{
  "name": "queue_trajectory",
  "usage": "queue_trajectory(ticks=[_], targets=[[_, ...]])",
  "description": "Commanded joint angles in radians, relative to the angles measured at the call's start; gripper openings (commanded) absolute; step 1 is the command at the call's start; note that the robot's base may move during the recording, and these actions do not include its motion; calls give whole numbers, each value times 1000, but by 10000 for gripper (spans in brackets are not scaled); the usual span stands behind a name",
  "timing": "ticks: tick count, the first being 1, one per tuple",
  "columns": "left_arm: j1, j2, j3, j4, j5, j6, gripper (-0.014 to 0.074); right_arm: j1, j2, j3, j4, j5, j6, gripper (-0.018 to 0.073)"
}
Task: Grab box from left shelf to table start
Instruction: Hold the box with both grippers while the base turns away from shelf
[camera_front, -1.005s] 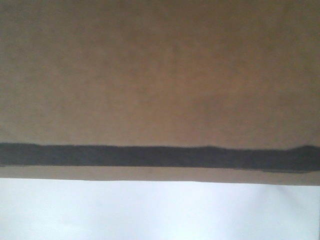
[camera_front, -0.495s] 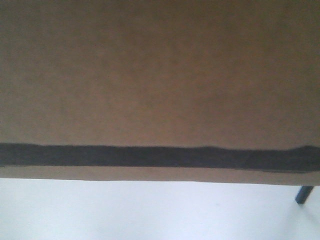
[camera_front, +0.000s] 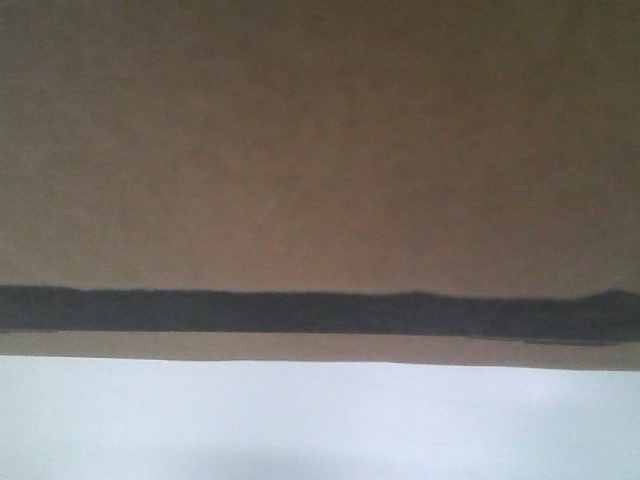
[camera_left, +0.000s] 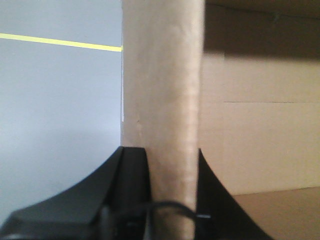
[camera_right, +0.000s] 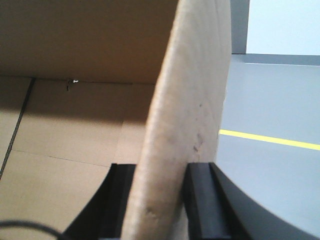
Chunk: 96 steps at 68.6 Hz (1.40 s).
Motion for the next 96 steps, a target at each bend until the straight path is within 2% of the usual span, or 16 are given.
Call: queue_trajectory(ticks=[1, 96], targets=[[-15, -4, -45, -93, -200, -21, -99, -4, 21, -24, -35, -140, -16, 58], [-15, -4, -45, -93, -200, -21, -99, -4, 21, -24, -35, -140, -16, 58]])
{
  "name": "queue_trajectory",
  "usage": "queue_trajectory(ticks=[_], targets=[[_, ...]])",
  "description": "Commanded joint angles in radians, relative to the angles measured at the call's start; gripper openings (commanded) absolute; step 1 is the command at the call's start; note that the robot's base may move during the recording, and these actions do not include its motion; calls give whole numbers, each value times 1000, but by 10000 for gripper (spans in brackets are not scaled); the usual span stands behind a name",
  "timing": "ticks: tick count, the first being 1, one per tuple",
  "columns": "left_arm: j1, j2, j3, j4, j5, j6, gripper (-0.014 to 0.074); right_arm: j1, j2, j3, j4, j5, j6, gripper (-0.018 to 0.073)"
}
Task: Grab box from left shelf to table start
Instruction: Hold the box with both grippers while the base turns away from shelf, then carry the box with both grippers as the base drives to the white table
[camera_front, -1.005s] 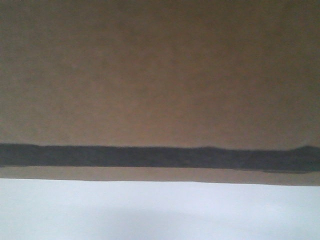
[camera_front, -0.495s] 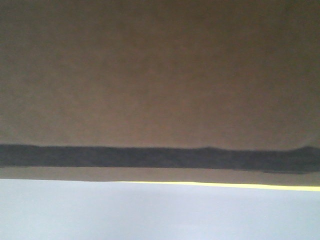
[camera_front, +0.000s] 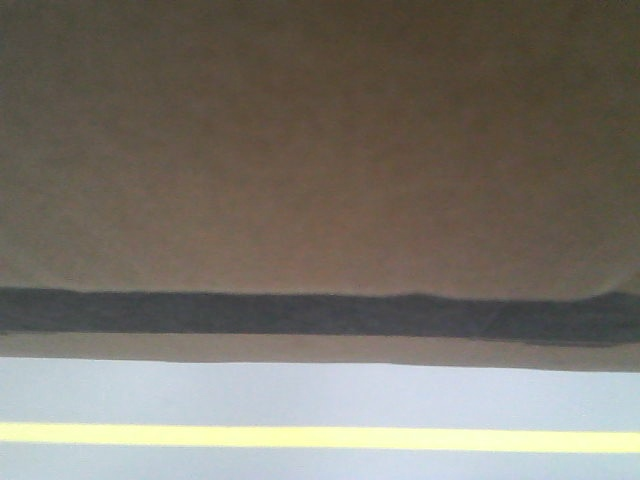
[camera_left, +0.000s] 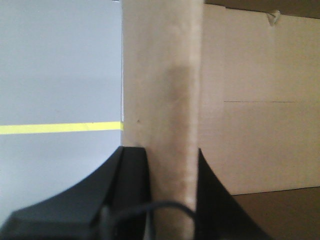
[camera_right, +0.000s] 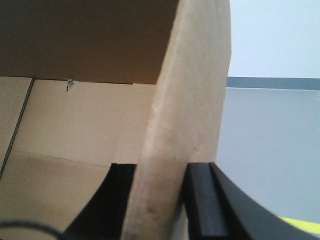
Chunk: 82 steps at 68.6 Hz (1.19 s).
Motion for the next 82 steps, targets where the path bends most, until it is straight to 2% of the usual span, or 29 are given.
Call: queue_trajectory(ticks=[1, 82], targets=[[-15, -4, -45, -91, -202, -21, -99, -4, 21, -24, -35, -140, -16, 58], [-15, -4, -45, -91, -201, -21, -99, -4, 21, -24, -35, -140, -16, 58]])
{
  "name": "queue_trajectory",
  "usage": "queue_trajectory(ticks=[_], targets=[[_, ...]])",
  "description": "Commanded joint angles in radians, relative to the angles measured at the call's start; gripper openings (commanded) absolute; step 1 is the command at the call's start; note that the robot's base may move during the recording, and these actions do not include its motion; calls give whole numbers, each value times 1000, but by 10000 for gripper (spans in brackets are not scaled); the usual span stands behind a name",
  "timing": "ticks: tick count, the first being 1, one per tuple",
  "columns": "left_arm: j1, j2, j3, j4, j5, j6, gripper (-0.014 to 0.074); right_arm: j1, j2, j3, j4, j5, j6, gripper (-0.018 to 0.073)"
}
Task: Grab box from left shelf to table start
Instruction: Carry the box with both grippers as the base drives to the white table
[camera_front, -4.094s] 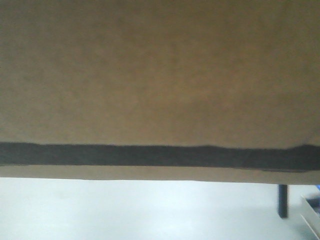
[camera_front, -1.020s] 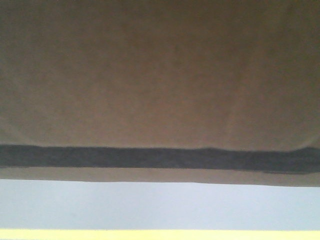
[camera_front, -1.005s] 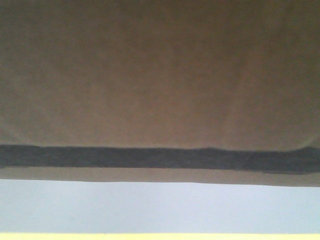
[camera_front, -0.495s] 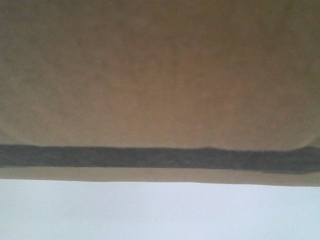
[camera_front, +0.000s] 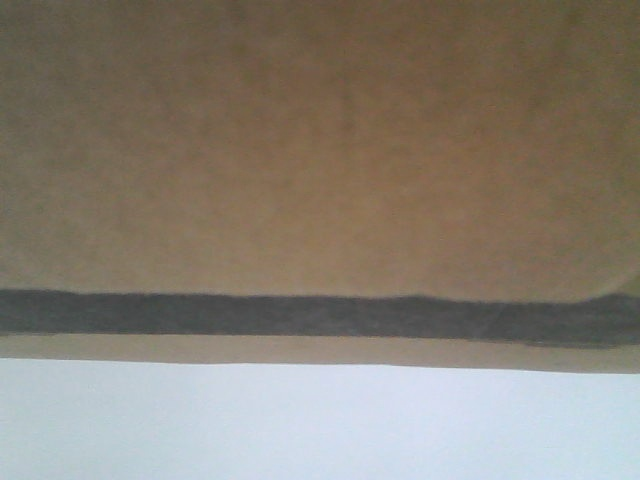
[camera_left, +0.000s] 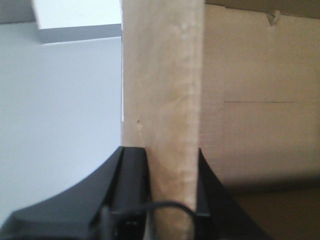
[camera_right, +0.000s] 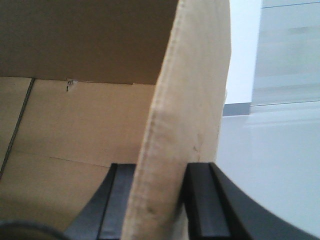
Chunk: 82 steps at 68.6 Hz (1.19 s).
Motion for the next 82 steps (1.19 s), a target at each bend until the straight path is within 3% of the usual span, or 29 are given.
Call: queue_trajectory(ticks=[1, 82], targets=[[-15, -4, -45, -91, -202, -21, -99, -4, 21, -24, -35, -140, -16, 58], [-15, -4, -45, -91, -200, -21, -99, -4, 21, -24, -35, -139, -16, 58]])
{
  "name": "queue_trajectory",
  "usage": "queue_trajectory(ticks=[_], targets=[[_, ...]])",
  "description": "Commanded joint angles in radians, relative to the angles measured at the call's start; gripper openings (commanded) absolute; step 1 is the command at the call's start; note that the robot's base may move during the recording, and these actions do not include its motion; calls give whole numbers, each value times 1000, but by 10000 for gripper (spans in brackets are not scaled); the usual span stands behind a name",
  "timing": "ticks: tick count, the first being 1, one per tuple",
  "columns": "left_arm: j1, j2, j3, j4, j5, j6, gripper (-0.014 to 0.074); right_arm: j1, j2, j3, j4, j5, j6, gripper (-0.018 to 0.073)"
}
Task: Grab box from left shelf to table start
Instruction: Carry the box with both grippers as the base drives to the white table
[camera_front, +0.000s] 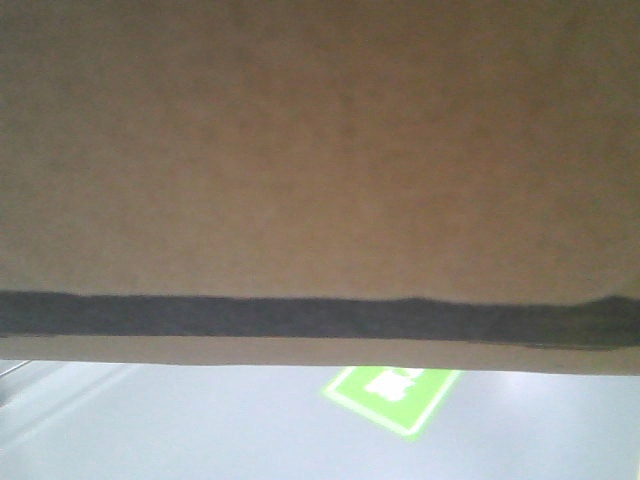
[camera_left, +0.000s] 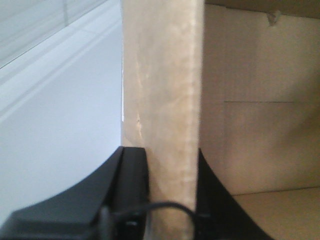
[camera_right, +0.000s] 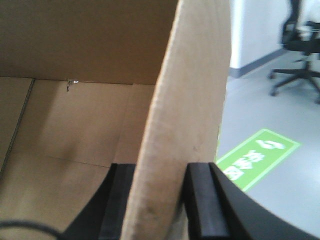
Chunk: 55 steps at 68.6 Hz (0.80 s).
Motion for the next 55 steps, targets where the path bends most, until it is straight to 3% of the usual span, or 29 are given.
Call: queue_trajectory(ticks=[1, 55], targets=[[-15, -2, -45, -93, -202, -21, -99, -4, 21, -24, -38, -139, -16, 58], [-15, -2, -45, -91, -202, -21, -99, -4, 21, -24, -38, -139, -16, 58]])
